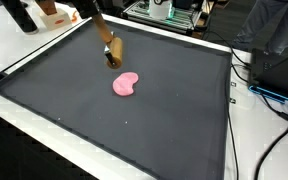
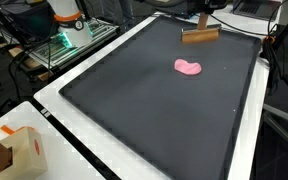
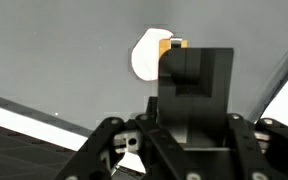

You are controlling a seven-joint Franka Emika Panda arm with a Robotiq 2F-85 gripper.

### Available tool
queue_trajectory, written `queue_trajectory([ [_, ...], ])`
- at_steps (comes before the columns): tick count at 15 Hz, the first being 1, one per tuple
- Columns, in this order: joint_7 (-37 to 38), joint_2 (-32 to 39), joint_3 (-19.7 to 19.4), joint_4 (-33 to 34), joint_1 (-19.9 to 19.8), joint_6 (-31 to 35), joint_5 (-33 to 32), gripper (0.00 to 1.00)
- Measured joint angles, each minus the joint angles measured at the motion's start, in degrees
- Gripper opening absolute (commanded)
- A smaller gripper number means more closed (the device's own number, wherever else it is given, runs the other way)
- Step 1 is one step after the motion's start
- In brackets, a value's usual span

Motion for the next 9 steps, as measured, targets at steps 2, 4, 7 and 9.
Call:
queue_trajectory([
  [2, -0.03, -1.72, 0.26, -3.04, 0.67, 1.0, -0.42, 0.49],
  [4, -0.04, -2.93, 0.63, -4.96, 0.9, 1.01, -0.42, 0.49],
  [7, -0.11, -3.64, 0.65, -5.87, 0.91, 1.08, -0.42, 0.49],
  [9, -0.11, -3.69, 0.65, -5.94, 0.91, 1.12, -0.42, 0.49],
])
